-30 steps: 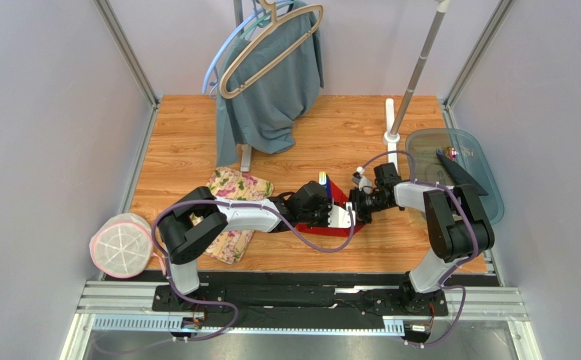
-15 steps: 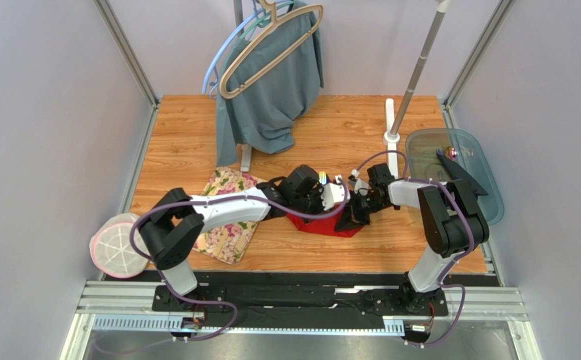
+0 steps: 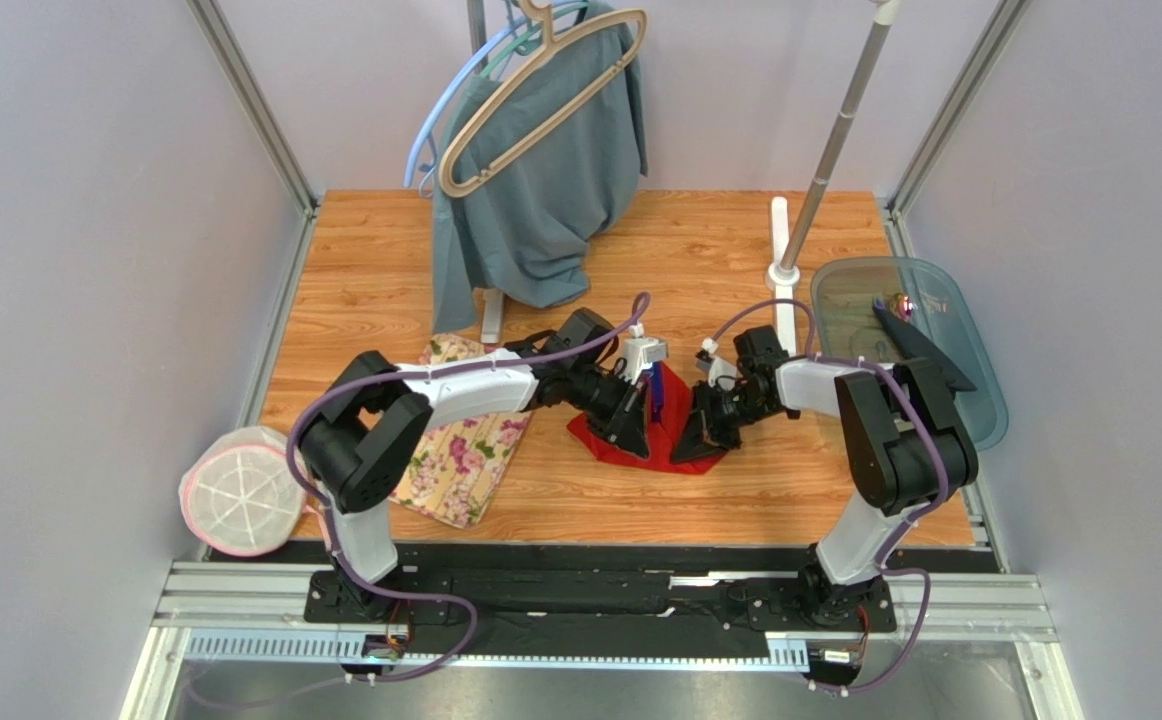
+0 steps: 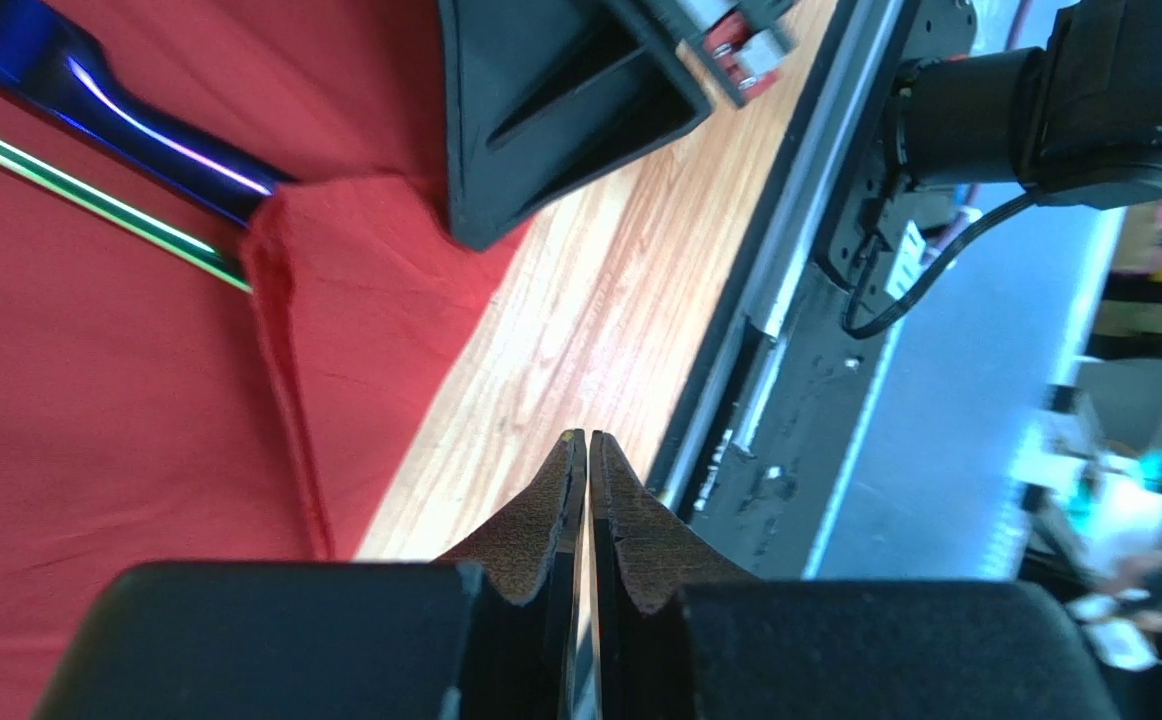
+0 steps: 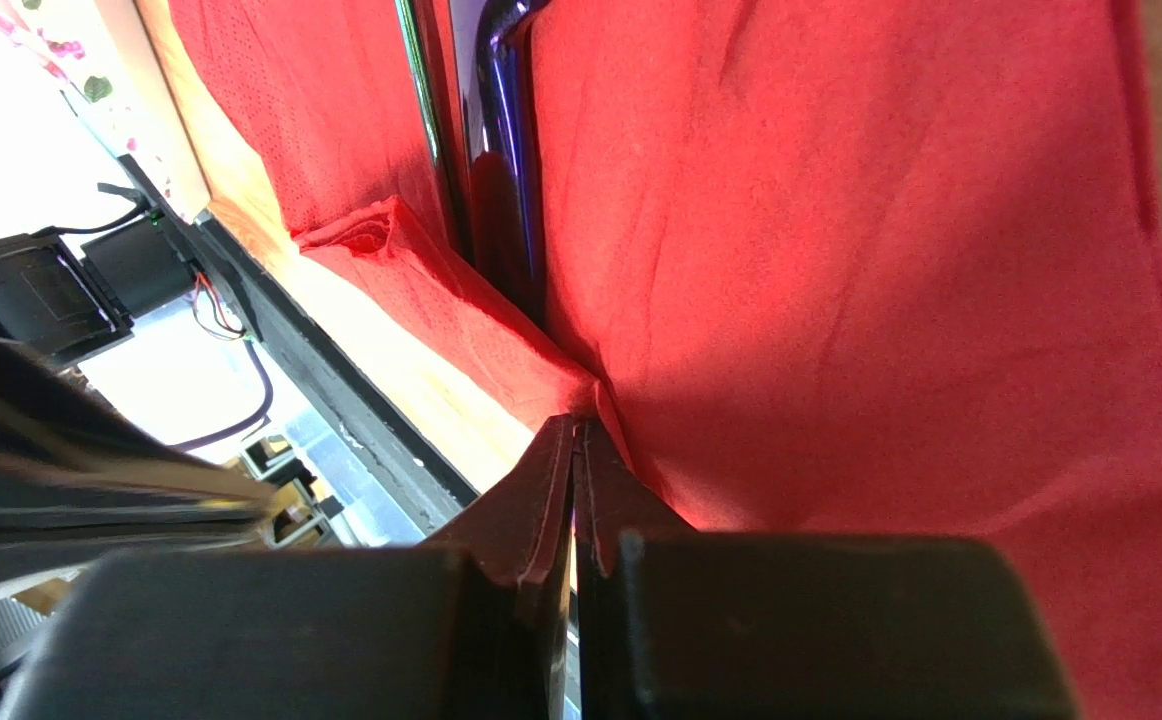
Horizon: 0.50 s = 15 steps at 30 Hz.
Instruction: Place the utensils on the paper napkin and roll it up
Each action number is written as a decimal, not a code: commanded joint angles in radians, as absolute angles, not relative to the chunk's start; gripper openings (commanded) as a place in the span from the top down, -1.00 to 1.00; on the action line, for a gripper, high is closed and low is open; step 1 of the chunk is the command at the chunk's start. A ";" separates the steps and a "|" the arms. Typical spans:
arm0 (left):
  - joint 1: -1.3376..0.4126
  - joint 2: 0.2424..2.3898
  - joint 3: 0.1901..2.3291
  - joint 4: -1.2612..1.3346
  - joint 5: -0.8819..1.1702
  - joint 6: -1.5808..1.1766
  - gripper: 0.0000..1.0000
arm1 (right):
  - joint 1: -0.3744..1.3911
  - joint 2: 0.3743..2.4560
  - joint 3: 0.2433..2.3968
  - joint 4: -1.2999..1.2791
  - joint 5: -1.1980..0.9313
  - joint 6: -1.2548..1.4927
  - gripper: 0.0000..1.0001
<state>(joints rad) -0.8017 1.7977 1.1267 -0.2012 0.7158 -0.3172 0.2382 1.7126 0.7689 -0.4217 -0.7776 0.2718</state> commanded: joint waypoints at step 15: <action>-0.700 2.005 1.135 -0.126 0.778 -0.497 0.93 | 0.241 1.710 0.810 -0.454 -0.738 0.222 0.93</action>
<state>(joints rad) -0.7139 1.9919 1.1267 -0.1291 0.7849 -0.4881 0.2382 1.7126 0.7799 -0.4408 -0.7628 0.2550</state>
